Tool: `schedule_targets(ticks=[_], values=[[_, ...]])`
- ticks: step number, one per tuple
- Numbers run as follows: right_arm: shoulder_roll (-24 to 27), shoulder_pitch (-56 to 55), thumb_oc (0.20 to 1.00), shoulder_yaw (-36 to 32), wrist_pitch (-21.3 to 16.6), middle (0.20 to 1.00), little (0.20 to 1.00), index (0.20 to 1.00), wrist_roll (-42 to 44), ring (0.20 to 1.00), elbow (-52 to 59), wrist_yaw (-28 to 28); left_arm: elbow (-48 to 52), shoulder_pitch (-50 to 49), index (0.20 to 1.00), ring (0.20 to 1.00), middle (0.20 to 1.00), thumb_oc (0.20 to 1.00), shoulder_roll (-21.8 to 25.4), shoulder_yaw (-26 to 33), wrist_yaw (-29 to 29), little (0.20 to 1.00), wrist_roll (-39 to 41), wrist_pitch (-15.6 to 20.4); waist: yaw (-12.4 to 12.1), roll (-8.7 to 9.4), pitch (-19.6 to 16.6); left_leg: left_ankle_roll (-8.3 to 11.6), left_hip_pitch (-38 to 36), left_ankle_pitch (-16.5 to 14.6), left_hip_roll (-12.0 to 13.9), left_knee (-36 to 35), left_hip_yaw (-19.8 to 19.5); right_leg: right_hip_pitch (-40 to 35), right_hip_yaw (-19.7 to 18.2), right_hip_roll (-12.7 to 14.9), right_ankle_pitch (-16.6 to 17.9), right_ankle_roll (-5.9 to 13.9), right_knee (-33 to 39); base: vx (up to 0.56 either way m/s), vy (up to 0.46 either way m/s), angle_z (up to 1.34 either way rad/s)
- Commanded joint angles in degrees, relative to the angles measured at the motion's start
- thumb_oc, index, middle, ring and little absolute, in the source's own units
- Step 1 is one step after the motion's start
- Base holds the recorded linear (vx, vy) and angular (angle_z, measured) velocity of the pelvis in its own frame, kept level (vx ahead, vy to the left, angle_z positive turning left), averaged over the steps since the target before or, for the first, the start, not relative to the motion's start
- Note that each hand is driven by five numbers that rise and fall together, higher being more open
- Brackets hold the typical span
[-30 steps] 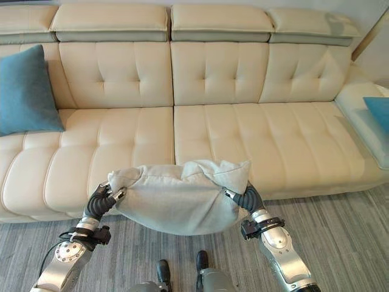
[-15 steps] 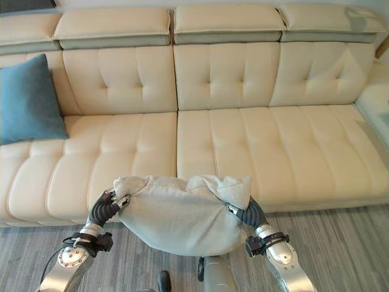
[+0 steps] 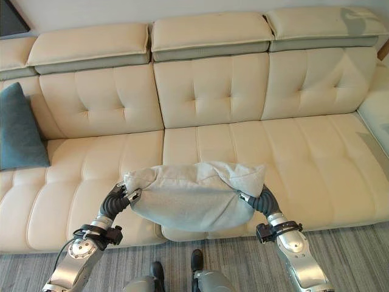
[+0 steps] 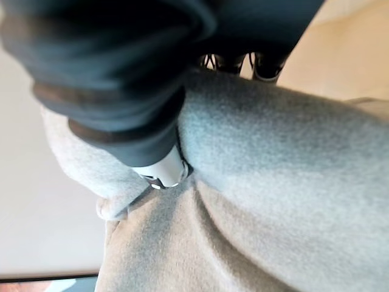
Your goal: Pick up all the scattered cushions and arrange them neatly on the sofa.
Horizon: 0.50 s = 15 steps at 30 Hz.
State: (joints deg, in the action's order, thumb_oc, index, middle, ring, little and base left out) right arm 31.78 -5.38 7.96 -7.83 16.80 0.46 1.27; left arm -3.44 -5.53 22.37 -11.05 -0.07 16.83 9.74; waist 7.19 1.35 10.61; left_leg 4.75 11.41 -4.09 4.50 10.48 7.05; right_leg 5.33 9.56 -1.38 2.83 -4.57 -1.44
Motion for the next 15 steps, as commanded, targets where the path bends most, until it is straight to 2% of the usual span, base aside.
schedule_targets(ticks=[1,5,9,14,15], values=[[-1.42,4.21,0.200,-1.90,-4.97,0.200,0.200,0.200,-0.67,0.200,4.22,-0.25,3.04,1.83,0.200,0.200,0.200,0.200,2.56,2.70,-0.69,0.200,-1.23,3.70,-1.70,0.56,-1.68,-1.21,-5.71,-0.69,-2.09,-2.69,0.93,0.17,-6.07,4.11,-2.65,9.72,-1.50,0.14,0.125,-0.18],[-2.84,11.67,0.200,1.95,-5.11,0.200,0.200,0.200,-1.34,0.200,3.75,-1.22,2.51,5.89,0.200,0.200,0.200,0.200,3.63,2.78,-3.47,0.200,-2.73,4.48,-3.29,0.76,-3.59,-2.00,-9.80,-0.49,-3.52,-6.88,2.49,-2.02,-7.45,4.86,-1.60,10.70,1.04,0.14,0.106,-0.06],[-4.80,17.43,0.200,4.24,-5.61,0.200,0.200,0.200,-0.46,0.200,1.36,-2.87,-0.02,10.37,0.200,0.200,0.200,0.200,3.69,2.01,-6.14,0.200,-2.04,5.11,-4.35,1.00,-3.89,-2.46,-11.14,-0.28,-4.08,-8.85,3.10,-2.51,-7.82,5.28,-0.98,11.34,2.01,0.06,0.057,-0.10],[-7.04,27.59,0.200,7.87,-5.66,0.200,0.200,0.200,-0.64,0.200,-6.41,-7.10,-6.39,19.79,0.200,0.200,0.200,0.200,5.08,-0.28,-11.45,0.200,-3.29,5.50,-5.71,1.03,-4.05,-2.83,-11.18,-0.26,-4.73,-9.65,3.01,-2.31,-7.67,5.89,-0.20,12.09,3.12,0.03,0.022,0.02],[-7.98,32.36,0.200,9.18,-5.67,0.200,0.200,0.200,-0.67,0.200,-9.82,-8.92,-9.09,24.11,0.200,0.200,0.200,0.200,5.48,-1.67,-13.59,0.200,-3.36,5.64,-6.25,1.05,-3.57,-2.94,-10.57,-0.19,-4.86,-9.61,2.94,-1.69,-7.74,6.01,0.05,12.29,3.10,-0.01,0.005,0.06]])
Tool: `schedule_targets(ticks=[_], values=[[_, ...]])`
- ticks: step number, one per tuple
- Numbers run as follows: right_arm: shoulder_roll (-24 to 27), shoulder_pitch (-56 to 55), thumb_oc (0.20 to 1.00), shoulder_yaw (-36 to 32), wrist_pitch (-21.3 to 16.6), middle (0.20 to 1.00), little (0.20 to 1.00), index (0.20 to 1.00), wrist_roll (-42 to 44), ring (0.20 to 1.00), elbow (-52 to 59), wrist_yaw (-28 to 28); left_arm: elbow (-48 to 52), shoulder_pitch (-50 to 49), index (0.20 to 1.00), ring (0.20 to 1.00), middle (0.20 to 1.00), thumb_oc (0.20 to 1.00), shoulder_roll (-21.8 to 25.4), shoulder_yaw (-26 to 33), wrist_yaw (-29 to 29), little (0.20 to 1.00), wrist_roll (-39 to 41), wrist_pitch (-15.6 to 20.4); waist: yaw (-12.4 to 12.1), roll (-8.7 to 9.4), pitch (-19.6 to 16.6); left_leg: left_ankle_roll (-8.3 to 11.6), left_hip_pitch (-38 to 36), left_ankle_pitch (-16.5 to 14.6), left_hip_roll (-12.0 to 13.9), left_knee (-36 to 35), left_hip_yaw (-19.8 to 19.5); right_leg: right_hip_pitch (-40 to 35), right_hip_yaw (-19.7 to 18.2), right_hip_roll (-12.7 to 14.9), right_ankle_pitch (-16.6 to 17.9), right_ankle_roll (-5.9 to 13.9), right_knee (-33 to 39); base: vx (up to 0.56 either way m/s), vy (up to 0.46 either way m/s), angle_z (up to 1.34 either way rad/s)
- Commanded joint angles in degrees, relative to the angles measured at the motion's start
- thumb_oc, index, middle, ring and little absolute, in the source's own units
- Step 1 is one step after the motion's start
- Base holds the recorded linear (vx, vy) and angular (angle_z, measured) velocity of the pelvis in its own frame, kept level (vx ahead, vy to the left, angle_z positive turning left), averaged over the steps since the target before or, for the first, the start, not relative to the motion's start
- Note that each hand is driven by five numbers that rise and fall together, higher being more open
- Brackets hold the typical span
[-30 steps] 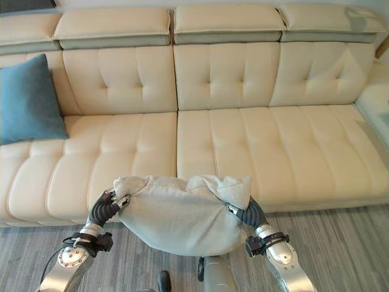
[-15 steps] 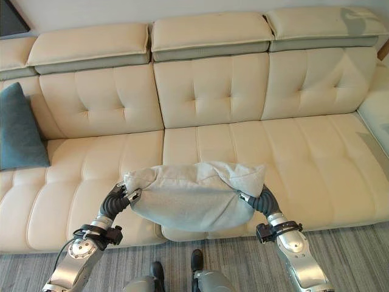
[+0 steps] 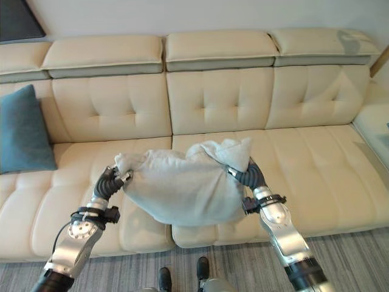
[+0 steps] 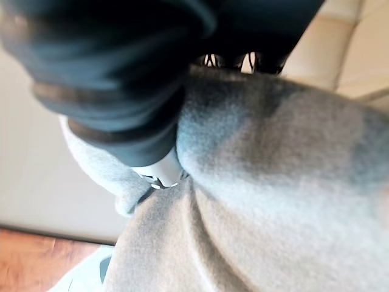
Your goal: Pick up all the scattered cushions and arrange them neatly on the sofa.
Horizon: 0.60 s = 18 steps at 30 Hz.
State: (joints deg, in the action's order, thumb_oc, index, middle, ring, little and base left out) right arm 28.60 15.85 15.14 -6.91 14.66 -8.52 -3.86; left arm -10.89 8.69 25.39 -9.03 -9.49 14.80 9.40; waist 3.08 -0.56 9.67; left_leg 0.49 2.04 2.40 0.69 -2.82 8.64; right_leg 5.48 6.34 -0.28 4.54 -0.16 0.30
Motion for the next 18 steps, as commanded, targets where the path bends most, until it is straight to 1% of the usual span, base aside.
schedule_targets(ticks=[1,2,3,4,8,9,11,13,18], values=[[-4.83,11.37,0.200,2.00,-6.68,0.200,0.200,0.200,1.47,0.200,-1.04,-3.83,-1.81,10.13,0.200,0.200,0.200,0.200,2.47,-3.72,-4.21,0.200,-1.34,6.05,-2.17,2.98,-2.51,1.31,-1.14,-6.69,-1.05,3.74,1.38,-1.79,-4.55,4.91,-1.66,7.88,1.32,-0.01,0.001,0.09],[-4.83,11.40,0.200,2.00,-6.69,0.200,0.200,0.200,1.48,0.200,-1.06,-3.83,-1.83,10.16,0.200,0.200,0.200,0.200,2.47,-3.72,-4.21,0.200,-1.34,6.06,-2.18,2.99,-2.49,1.31,-1.14,-6.69,-1.05,3.75,1.39,-1.78,-4.55,4.91,-1.66,7.88,1.31,-0.15,-0.027,0.09],[-5.90,20.93,0.200,4.21,-7.01,0.200,0.200,0.200,2.81,0.200,-8.33,-6.98,-9.09,20.45,0.200,0.200,0.200,0.200,3.70,-6.75,-8.64,0.200,-1.45,6.42,-2.90,2.97,-0.48,1.30,2.26,-6.29,-1.11,4.61,0.97,1.49,-4.71,5.14,-0.92,8.17,0.69,-0.15,-0.028,0.07],[-5.89,21.29,0.200,4.18,-7.14,0.200,0.200,0.200,2.86,0.200,-8.60,-6.98,-9.38,20.85,0.200,0.200,0.200,0.200,3.70,-6.83,-8.67,0.200,-1.41,6.56,-2.92,2.99,-0.41,1.29,2.53,-6.32,-1.11,4.77,0.96,1.74,-4.71,5.15,-0.93,8.17,0.57,-0.21,-0.041,0.05],[-5.07,36.10,0.200,5.63,-7.93,0.200,0.200,0.200,4.88,0.200,-19.87,-11.81,-19.72,35.33,0.200,0.200,0.200,0.200,5.36,-10.50,-14.54,0.200,-0.13,7.87,-4.01,2.71,1.88,1.57,8.49,-5.38,-1.37,6.55,0.20,7.17,-4.48,5.38,0.35,8.28,-0.65,-0.12,-0.037,0.08],[-3.99,41.65,0.200,6.31,-8.30,0.200,0.200,0.200,6.00,0.200,-24.04,-13.27,-24.35,40.61,0.200,0.200,0.200,0.200,6.01,-11.44,-16.20,0.200,0.59,8.35,-4.43,2.61,2.48,1.68,10.65,-4.80,-1.38,6.99,-0.14,9.04,-4.35,5.36,0.71,8.30,-0.86,-0.05,-0.036,0.13],[-3.88,43.79,0.200,6.59,-8.73,0.200,0.200,0.200,6.80,0.200,-25.97,-13.70,-26.50,43.12,0.200,0.200,0.200,0.200,6.20,-11.82,-16.85,0.200,1.09,8.62,-4.65,2.57,2.73,1.78,11.54,-4.51,-1.39,7.00,-0.35,9.70,-4.28,5.43,0.88,8.34,-0.75,-0.01,-0.036,0.12],[-2.91,49.56,0.200,7.60,-9.89,0.200,0.200,0.200,8.93,0.200,-29.83,-14.82,-31.84,48.59,0.200,0.200,0.200,0.200,7.23,-12.81,-18.29,0.200,2.07,9.20,-5.06,2.31,3.49,2.10,13.99,-3.42,-1.28,6.39,-0.89,12.20,-4.36,5.62,1.55,8.66,-0.33,-0.01,-0.059,0.06],[-1.03,55.69,0.200,9.21,-10.51,0.200,0.200,0.200,9.74,0.200,-34.47,-16.09,-37.98,54.15,0.200,0.200,0.200,0.200,8.19,-13.28,-19.72,0.200,2.19,9.58,-5.37,2.24,3.93,2.53,17.01,-1.66,-1.14,4.90,-1.65,15.66,-4.02,5.75,2.32,8.86,0.02,-0.01,-0.048,0.02]])
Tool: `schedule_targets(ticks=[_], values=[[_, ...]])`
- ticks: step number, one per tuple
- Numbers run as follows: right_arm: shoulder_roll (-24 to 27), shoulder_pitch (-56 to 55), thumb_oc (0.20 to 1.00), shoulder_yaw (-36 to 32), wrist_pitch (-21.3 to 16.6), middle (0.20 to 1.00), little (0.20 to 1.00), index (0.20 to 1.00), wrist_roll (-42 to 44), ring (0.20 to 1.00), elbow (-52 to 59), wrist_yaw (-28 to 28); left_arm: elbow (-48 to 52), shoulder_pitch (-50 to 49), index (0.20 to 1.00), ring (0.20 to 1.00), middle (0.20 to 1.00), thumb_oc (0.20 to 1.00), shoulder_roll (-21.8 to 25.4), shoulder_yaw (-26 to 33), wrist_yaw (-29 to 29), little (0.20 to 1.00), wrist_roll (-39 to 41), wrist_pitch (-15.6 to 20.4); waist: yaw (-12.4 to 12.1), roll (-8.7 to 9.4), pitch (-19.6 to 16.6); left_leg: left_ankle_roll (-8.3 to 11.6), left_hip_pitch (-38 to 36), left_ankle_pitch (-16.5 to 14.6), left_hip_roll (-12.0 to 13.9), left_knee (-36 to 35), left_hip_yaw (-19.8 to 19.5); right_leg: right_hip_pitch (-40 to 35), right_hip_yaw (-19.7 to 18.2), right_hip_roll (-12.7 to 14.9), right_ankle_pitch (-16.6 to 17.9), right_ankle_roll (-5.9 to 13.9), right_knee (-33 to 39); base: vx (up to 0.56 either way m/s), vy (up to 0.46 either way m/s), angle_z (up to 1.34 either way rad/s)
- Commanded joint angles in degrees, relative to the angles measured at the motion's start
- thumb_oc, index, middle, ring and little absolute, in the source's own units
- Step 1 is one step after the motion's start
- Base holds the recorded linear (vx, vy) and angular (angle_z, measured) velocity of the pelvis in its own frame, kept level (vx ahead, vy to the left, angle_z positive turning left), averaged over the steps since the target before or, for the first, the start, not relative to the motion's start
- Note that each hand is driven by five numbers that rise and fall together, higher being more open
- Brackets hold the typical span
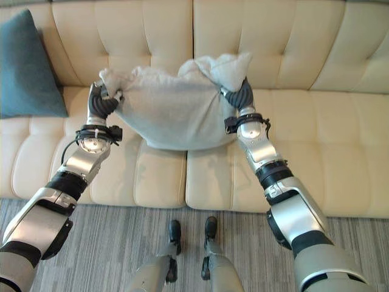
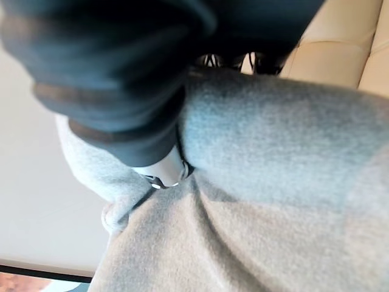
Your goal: Pick up all the scattered cushions and arrange them neatly on the sofa.
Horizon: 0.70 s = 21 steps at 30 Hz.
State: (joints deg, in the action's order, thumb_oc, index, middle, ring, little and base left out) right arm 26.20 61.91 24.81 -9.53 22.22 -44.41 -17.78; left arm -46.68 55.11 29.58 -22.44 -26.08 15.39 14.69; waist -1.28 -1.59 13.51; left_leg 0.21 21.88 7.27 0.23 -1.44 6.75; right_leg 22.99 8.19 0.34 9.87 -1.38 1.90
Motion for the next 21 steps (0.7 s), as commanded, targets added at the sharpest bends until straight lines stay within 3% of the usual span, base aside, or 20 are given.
schedule_targets(ticks=[1,2,3,9,13,17,19,21], values=[[1.65,10.68,0.200,0.27,-7.95,0.200,0.200,0.200,2.24,0.200,0.83,-2.39,-2.89,8.36,0.200,0.200,0.200,0.200,3.97,-0.25,-2.80,0.200,2.56,4.36,-1.07,3.26,0.31,2.87,-2.38,-6.26,-0.65,3.32,0.08,-1.48,-5.72,5.08,-3.01,10.14,-1.46,-0.01,-0.048,0.03],[1.96,12.05,0.555,1.12,-7.83,0.555,0.555,0.555,2.61,0.555,-0.85,-2.24,-4.54,9.68,0.476,0.476,0.476,0.476,3.94,-0.45,-2.17,0.476,3.77,4.46,-1.06,3.24,0.44,2.93,-1.88,-5.89,-0.58,3.00,-0.04,-0.84,-5.63,5.02,-2.88,10.15,-1.43,-0.01,-0.065,0.01],[2.52,14.07,1.000,2.30,-7.16,1.000,1.000,1.000,3.89,1.000,-4.47,-2.12,-7.14,12.28,1.000,1.000,1.000,1.000,5.15,-1.23,-1.75,1.000,4.53,4.26,-1.27,3.22,0.56,3.13,-1.23,-5.12,-0.48,2.12,-0.26,0.12,-5.45,4.82,-2.64,10.29,-1.25,-0.01,-0.048,0.00],[7.01,18.65,1.000,6.16,-4.89,1.000,1.000,1.000,5.33,1.000,-10.46,-0.23,-13.59,16.50,1.000,1.000,1.000,1.000,9.61,-3.63,2.11,1.000,6.68,3.06,-1.29,3.44,0.56,3.95,-1.29,-2.79,0.00,-1.55,-0.81,0.65,-4.48,4.09,-1.99,10.70,0.31,0.01,-0.038,0.03],[10.22,18.95,1.000,5.61,-4.88,1.000,1.000,1.000,6.72,1.000,-10.18,-0.74,-12.53,14.98,1.000,1.000,1.000,1.000,11.91,-1.59,3.00,1.000,9.72,3.73,-1.34,3.65,0.27,4.23,-2.12,-2.32,0.17,-2.70,-1.08,-0.22,-4.25,3.87,-2.06,10.66,0.99,0.05,-0.033,0.05],[14.68,14.14,1.000,2.70,-4.85,1.000,1.000,1.000,6.19,1.000,-4.66,-2.35,-4.84,7.64,1.000,1.000,1.000,1.000,14.89,2.60,3.09,1.000,11.02,4.75,-1.08,3.82,-0.07,4.22,-4.42,-2.52,0.17,-2.99,-1.40,-2.36,-4.15,3.92,-2.41,10.50,1.29,0.03,-0.007,0.06],[17.71,4.64,1.000,-3.91,-5.41,1.000,1.000,1.000,3.98,1.000,5.69,-3.14,6.96,-3.85,1.000,1.000,1.000,1.000,15.86,8.56,3.25,1.000,9.33,5.60,-0.84,3.81,-0.07,4.02,-6.37,-3.28,0.02,-2.93,-1.30,-4.64,-4.03,3.84,-3.05,10.34,1.66,0.06,0.018,0.03],[18.12,-1.88,1.000,-8.28,-5.55,1.000,1.000,1.000,2.91,1.000,10.44,-2.94,11.37,-10.05,1.000,1.000,1.000,1.000,15.00,11.65,3.89,1.000,8.42,5.54,-0.52,3.74,-0.49,3.90,-7.45,-3.79,-0.01,-2.95,-1.21,-5.66,-4.01,3.88,-3.25,10.29,1.89,0.05,0.029,0.01]])
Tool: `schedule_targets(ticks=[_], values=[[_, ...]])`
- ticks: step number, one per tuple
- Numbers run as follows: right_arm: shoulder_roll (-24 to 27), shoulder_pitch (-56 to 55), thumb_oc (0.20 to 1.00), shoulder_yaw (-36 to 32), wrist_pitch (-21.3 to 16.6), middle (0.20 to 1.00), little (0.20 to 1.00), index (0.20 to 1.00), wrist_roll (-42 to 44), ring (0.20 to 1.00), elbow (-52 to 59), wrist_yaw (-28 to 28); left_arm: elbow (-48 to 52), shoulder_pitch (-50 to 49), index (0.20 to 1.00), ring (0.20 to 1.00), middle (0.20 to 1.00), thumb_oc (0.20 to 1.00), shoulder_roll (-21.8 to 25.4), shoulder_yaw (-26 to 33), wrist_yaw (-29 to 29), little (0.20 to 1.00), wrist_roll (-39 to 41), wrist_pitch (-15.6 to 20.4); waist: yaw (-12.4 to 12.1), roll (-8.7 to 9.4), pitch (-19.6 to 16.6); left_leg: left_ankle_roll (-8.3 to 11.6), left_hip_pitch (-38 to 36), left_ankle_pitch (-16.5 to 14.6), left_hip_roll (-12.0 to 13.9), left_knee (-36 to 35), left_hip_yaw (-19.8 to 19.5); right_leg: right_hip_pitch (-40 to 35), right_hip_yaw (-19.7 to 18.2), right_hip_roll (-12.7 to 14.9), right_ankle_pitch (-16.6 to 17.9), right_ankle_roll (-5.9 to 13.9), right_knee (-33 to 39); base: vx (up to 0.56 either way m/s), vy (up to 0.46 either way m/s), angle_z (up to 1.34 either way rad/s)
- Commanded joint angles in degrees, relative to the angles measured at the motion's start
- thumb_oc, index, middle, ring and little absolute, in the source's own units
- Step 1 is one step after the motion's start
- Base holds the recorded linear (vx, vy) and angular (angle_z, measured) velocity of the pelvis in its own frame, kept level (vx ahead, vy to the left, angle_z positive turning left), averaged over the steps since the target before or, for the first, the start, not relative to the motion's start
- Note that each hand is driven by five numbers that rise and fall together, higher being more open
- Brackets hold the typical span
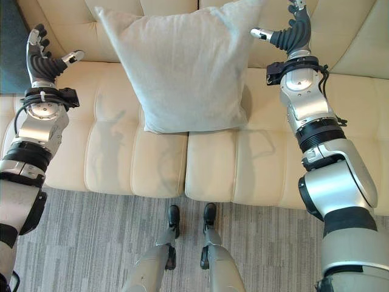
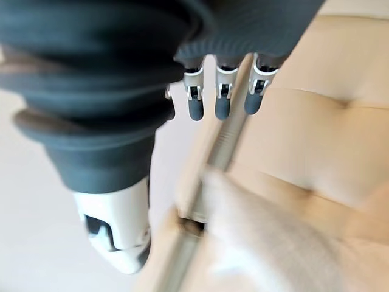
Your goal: Pick up all the scattered cushions and arrange them neatly on the sofa.
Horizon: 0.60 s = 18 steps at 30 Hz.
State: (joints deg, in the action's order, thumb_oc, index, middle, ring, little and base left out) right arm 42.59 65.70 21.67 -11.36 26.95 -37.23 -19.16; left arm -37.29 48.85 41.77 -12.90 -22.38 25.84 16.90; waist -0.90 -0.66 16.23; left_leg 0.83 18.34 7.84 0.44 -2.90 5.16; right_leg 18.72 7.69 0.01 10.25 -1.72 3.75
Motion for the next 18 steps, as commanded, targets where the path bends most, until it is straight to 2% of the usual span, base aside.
schedule_targets(ticks=[1,3,4,5,9,11,12,13,14,17,18], values=[[1.93,-11.57,1.000,-8.31,-3.66,1.000,1.000,1.000,-3.44,1.000,7.30,-1.04,6.25,-9.64,1.000,1.000,1.000,1.000,1.92,5.01,1.15,1.000,-2.07,3.51,-0.68,2.90,-3.63,3.12,-4.81,-4.84,-0.30,-1.54,0.52,-2.28,-3.40,4.17,-3.75,10.58,0.32,0.08,0.040,0.03],[0.46,-25.37,1.000,-15.13,-3.51,1.000,1.000,1.000,-5.73,1.000,16.32,1.67,11.74,-20.62,1.000,1.000,1.000,1.000,-0.38,9.32,4.55,1.000,-1.96,2.71,-0.03,2.95,-4.52,2.78,-6.66,-5.79,-0.28,-1.57,0.77,-4.01,-3.34,4.15,-4.10,10.48,0.68,0.10,0.054,0.07],[-2.12,-38.46,1.000,-20.23,-3.11,1.000,1.000,1.000,-8.20,1.000,23.30,6.00,15.62,-30.68,1.000,1.000,1.000,1.000,-3.36,13.49,8.28,1.000,-2.10,1.67,0.76,3.21,-5.48,2.48,-8.28,-6.50,-0.23,-1.46,1.21,-5.59,-3.13,4.27,-4.34,10.56,0.86,0.10,0.052,0.05],[-2.37,-39.59,1.000,-20.61,-2.77,1.000,1.000,1.000,-8.40,1.000,24.19,6.06,16.20,-31.50,1.000,1.000,1.000,1.000,-3.36,13.53,8.34,1.000,-2.17,1.46,0.68,3.30,-5.83,2.48,-8.50,-6.56,-0.23,-1.51,1.21,-5.81,-3.12,4.27,-4.38,10.57,0.93,0.10,0.050,0.01],[-7.21,-61.13,1.000,-27.18,-1.55,1.000,1.000,1.000,-10.79,1.000,29.79,15.02,17.23,-48.37,1.000,1.000,1.000,1.000,-7.97,18.98,14.99,1.000,-5.44,-2.50,2.05,3.99,-8.10,2.05,-12.69,-8.42,-0.13,-1.51,2.39,-9.15,-3.27,4.37,-4.72,11.21,1.15,0.05,0.063,-0.11],[-9.69,-68.13,1.000,-28.22,-0.31,1.000,1.000,1.000,-11.86,1.000,29.53,18.25,16.03,-53.91,1.000,1.000,1.000,1.000,-9.96,20.45,17.72,1.000,-7.23,-4.10,2.51,4.45,-8.96,1.80,-13.88,-8.85,-0.33,-1.15,3.00,-10.12,-3.66,4.48,-4.42,11.43,1.12,-0.06,0.104,-0.20],[-12.61,-73.28,1.000,-27.92,0.51,1.000,1.000,1.000,-12.41,1.000,26.61,20.73,14.11,-59.32,1.000,1.000,1.000,1.000,-13.17,21.35,19.09,1.000,-7.91,-5.25,3.04,4.95,-9.42,1.43,-15.12,-9.70,-0.40,-0.15,3.73,-10.87,-4.39,4.44,-4.00,11.73,0.76,-0.08,0.089,-0.26],[-12.61,-73.42,1.000,-27.88,0.50,1.000,1.000,1.000,-12.43,1.000,26.65,20.74,14.20,-59.50,1.000,1.000,1.000,1.000,-13.18,21.37,19.11,1.000,-7.93,-5.27,3.00,4.95,-9.50,1.42,-15.17,-9.77,-0.39,-0.11,3.80,-10.91,-4.45,4.43,-4.00,11.74,0.78,-0.18,0.139,-0.45],[-15.24,-76.62,1.000,-26.39,1.35,1.000,1.000,1.000,-13.89,1.000,22.30,22.17,11.59,-62.65,1.000,1.000,1.000,1.000,-15.59,21.05,20.19,1.000,-9.64,-6.25,3.50,5.27,-9.61,1.05,-16.76,-10.65,-0.48,0.55,4.63,-11.61,-5.59,4.27,-3.29,12.31,0.45,-0.11,0.080,-0.43],[-16.05,-78.17,1.000,-24.35,2.01,1.000,1.000,1.000,-16.56,1.000,18.98,23.10,9.20,-64.50,1.000,1.000,1.000,1.000,-16.55,20.22,21.41,1.000,-11.59,-6.70,3.75,5.65,-9.58,0.57,-17.35,-10.67,-0.90,0.37,5.29,-10.88,-6.58,4.21,-1.88,12.88,0.36,-0.21,0.097,-0.41],[-16.58,-78.52,1.000,-23.42,2.26,1.000,1.000,1.000,-17.10,1.000,16.79,23.42,7.86,-65.16,1.000,1.000,1.000,1.000,-16.64,19.75,21.54,1.000,-12.50,-6.67,3.96,5.90,-9.26,0.31,-17.62,-10.50,-1.18,0.00,5.65,-10.33,-7.29,4.23,-0.39,13.50,0.05,-0.33,0.045,-0.52]])
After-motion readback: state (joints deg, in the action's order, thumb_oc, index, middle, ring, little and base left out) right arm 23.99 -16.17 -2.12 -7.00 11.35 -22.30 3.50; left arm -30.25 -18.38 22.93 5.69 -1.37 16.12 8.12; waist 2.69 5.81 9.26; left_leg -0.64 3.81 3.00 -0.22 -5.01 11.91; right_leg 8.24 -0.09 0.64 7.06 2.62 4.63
